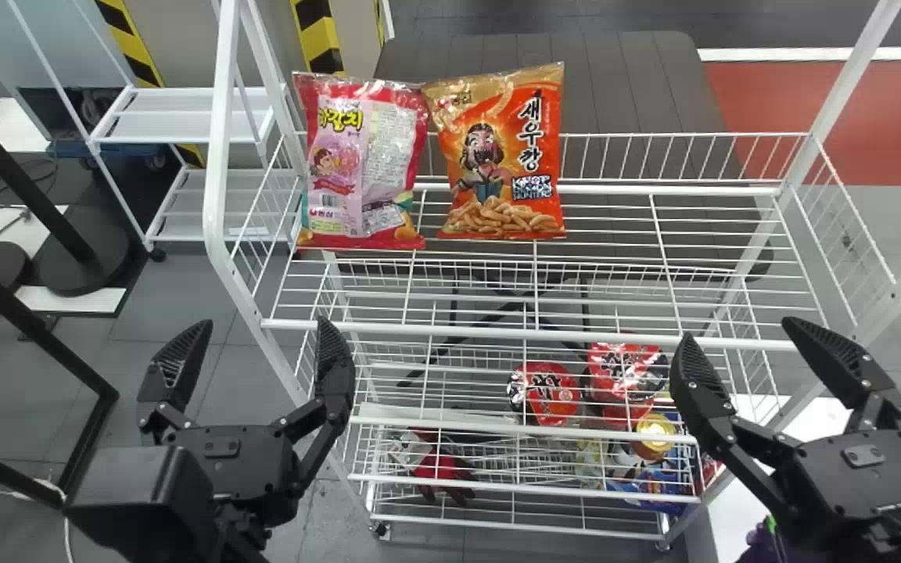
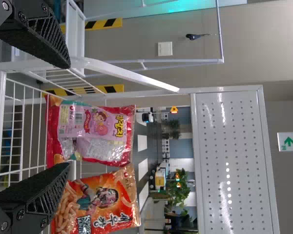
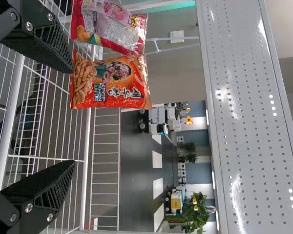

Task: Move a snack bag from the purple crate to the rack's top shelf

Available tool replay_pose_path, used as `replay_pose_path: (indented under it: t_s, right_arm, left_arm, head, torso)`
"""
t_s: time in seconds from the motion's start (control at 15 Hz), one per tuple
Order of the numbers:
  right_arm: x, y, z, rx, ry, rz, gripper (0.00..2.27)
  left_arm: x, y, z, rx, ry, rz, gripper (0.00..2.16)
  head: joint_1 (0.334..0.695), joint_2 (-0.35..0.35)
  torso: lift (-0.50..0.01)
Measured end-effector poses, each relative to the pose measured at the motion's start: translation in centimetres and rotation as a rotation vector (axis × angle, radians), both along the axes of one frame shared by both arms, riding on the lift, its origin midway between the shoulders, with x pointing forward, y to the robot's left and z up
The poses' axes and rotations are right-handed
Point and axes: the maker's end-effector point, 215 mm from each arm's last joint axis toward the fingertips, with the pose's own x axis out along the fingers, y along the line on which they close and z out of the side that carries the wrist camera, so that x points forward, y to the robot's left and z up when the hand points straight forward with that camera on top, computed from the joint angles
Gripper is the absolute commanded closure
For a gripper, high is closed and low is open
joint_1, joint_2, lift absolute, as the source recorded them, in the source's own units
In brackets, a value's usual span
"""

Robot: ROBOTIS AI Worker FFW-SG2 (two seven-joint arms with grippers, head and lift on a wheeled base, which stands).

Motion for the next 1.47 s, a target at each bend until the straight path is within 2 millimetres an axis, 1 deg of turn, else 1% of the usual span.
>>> replay_pose_path:
  t_s: [0.4,0.93,1.47]
  right_arm:
    - [-0.04,-0.05,0.74,0.001,-0.025,-0.001,0.17]
    - [-0.12,-0.07,0.03,-0.002,-0.005,0.002,0.17]
    - [-0.04,-0.24,0.14,-0.001,-0.008,0.001,0.17]
  left_arm:
    - [0.01,0.02,0.11,0.0,-0.002,0.001,0.1]
    - [-0.05,0.04,0.13,0.0,-0.002,0.002,0.1]
    - [-0.02,0.01,0.22,-0.003,-0.005,0.001,0.1]
  head:
    - [0.695,0.07]
    - [0.695,0.07]
    - [0.695,0.067]
  torso:
    - [-0.043]
    - [-0.074]
    - [-0.106]
